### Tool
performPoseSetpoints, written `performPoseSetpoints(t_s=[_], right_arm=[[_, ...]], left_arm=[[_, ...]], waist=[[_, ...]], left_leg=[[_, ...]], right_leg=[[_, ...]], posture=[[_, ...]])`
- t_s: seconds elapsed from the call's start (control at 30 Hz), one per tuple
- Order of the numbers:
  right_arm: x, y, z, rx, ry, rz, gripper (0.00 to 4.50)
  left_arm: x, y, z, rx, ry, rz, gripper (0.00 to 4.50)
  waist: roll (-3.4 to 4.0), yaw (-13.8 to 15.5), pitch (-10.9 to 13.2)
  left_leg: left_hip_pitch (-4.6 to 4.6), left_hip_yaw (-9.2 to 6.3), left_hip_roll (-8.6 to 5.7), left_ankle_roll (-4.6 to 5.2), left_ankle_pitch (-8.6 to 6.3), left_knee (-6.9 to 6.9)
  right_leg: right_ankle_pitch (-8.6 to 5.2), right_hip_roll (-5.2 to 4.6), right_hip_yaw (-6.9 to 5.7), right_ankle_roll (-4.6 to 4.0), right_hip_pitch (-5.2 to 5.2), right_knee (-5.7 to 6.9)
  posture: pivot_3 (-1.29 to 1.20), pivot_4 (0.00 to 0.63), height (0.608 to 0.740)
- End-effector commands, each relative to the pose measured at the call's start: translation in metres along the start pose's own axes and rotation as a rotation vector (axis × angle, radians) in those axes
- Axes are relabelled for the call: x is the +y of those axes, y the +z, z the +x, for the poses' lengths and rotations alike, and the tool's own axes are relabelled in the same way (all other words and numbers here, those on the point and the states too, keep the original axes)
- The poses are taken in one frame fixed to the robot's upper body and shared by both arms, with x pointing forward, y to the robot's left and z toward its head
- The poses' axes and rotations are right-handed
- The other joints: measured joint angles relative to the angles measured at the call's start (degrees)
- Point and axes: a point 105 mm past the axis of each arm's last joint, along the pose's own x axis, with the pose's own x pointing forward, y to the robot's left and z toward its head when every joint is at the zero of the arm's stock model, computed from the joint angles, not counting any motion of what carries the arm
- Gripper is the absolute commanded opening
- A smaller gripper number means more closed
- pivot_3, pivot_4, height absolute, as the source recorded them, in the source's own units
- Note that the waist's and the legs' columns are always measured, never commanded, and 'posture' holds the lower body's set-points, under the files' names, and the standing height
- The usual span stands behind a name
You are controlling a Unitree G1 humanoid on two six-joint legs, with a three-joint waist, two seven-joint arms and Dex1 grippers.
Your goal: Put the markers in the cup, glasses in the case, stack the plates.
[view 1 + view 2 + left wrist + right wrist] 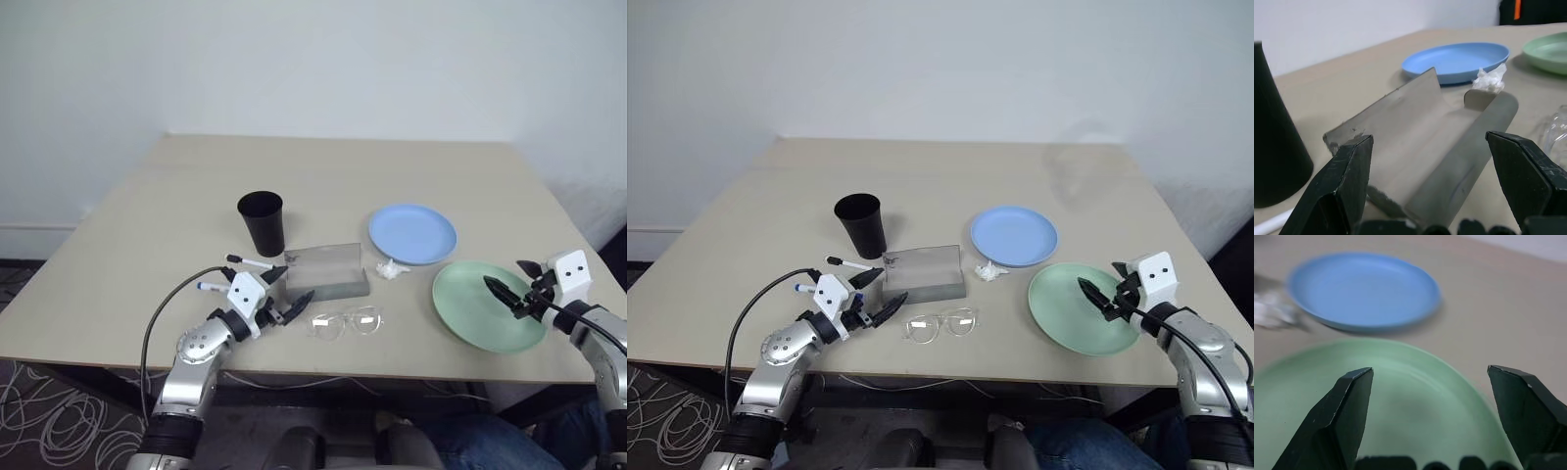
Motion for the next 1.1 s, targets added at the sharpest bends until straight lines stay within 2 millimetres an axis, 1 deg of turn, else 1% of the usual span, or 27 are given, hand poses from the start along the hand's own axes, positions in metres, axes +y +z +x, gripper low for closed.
performPoseSetpoints(t_s=[0.03, 0.13, 0.23, 0.43, 0.6, 0.77, 0.87, 1.1], right_arm=[[-0.019, 0.009, -0.001, 0.009, -0.059, 0.027, 4.07], [-0.023, 0.006, 0.001, 0.038, -0.067, 0.09, 4.07], [-0.026, 0.005, 0.003, 0.056, -0.076, 0.136, 4.07], [-0.026, -0.005, 0.003, 0.144, -0.092, 0.245, 4.07], [-0.029, -0.016, 0.001, 0.223, -0.116, 0.269, 4.07], [-0.034, -0.014, 0.002, 0.229, -0.13, 0.291, 4.07], [-0.034, -0.013, 0.003, 0.232, -0.131, 0.293, 3.42], [-0.036, -0.01, 0.003, 0.233, -0.13, 0.289, 0.96]], left_arm=[[-0.005, 0.028, 0.005, -0.08, -0.073, 0.029, 3.88], [-0.01, 0.033, 0.007, -0.085, -0.111, 0.03, 3.88], [-0.012, 0.037, 0.01, -0.092, -0.118, 0.03, 3.88], [-0.016, 0.036, 0.013, -0.094, -0.133, 0.019, 3.88], [-0.016, 0.036, 0.013, -0.093, -0.131, 0.02, 3.88], [-0.016, 0.035, 0.013, -0.088, -0.129, 0.021, 3.88], [-0.016, 0.034, 0.012, -0.085, -0.128, 0.021, 3.92], [-0.017, 0.032, 0.012, -0.08, -0.125, 0.019, 3.92]], waist=[[0.02, 0.0, -0.01], [0.02, -0.03, 0.0], [0.02, -0.02, 0.0], [0.02, 0.0, 0.0], [0.02, -0.02, 0.0], [0.02, -0.02, 0.0], [0.02, -0.02, 0.0], [0.02, -0.03, 0.0]], left_leg=[[0.0, 0.0, 0.0, 0.0, 0.0, 0.0], [0.0, -0.01, 0.0, 0.01, 0.0, -0.01], [0.01, -0.01, -0.01, 0.02, 0.0, -0.01], [0.0, -0.02, -0.02, 0.03, 0.01, 0.0], [-0.01, -0.02, -0.02, 0.05, 0.01, 0.0], [0.01, -0.01, -0.02, 0.05, 0.01, 0.01], [0.0, -0.01, -0.02, 0.05, 0.01, 0.0], [0.0, -0.01, -0.03, 0.06, 0.01, 0.01]], right_leg=[[0.0, 0.0, 0.01, 0.0, 0.0, 0.0], [0.0, 0.01, 0.01, 0.0, 0.0, 0.0], [0.0, 0.02, 0.04, 0.0, 0.01, 0.0], [0.0, 0.02, 0.03, 0.01, 0.02, 0.0], [0.0, 0.02, 0.03, 0.01, 0.02, -0.02], [0.0, 0.02, 0.05, 0.01, 0.02, -0.01], [0.0, 0.03, 0.04, 0.01, 0.02, -0.02], [0.0, 0.03, 0.05, 0.01, 0.02, -0.02]], posture=[[0.0, 0.0, 0.721], [0.0, 0.0, 0.721], [0.0, 0.0, 0.721], [0.0, 0.0, 0.721], [0.0, 0.0, 0.721], [0.0, 0.0, 0.721], [0.0, 0.0, 0.721], [0.0, 0.0, 0.721]])
